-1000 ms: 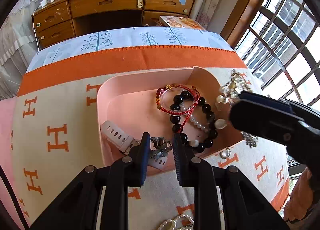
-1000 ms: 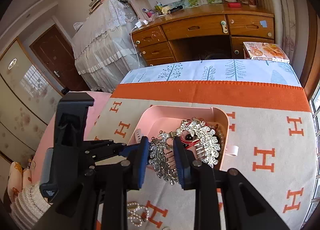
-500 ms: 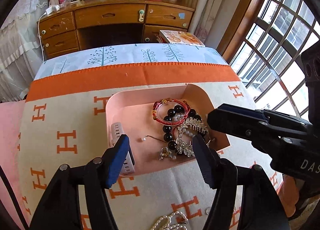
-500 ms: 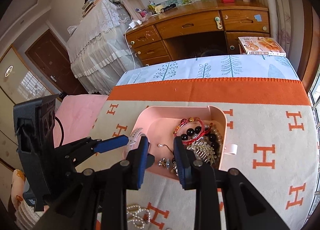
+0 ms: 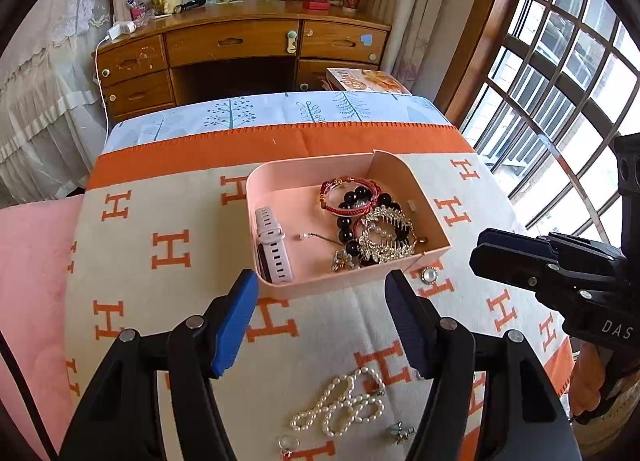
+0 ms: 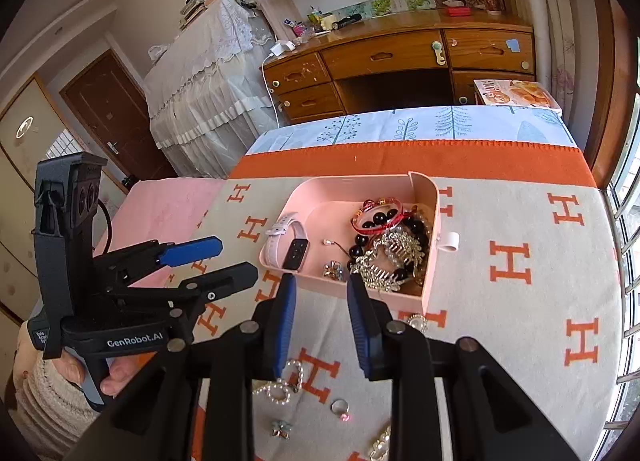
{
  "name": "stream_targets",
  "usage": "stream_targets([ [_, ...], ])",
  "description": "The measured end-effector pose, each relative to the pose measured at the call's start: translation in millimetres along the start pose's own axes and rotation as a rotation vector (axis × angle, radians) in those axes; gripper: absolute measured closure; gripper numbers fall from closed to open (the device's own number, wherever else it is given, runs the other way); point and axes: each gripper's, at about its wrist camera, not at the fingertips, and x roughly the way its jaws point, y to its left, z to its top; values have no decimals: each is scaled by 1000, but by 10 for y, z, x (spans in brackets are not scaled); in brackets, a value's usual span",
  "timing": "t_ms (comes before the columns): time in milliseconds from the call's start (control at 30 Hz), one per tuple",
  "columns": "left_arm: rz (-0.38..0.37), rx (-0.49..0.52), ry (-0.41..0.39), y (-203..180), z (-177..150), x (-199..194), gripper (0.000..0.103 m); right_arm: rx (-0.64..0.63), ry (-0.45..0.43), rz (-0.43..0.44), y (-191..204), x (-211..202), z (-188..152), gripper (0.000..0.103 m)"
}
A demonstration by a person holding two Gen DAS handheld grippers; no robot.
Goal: Organize jewelry
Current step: 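Withdraw both tools from the tray toward the remaining jewelry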
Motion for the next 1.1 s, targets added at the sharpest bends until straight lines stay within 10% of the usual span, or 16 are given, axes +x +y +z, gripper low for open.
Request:
stream_targets([
  [533, 43, 106, 87, -111, -574, -113, 39, -34, 75, -114, -35, -250, -632, 76],
  [1100, 48, 330, 240, -317, -947, 362, 39, -92, 191, -46, 162, -17, -1206, 76],
])
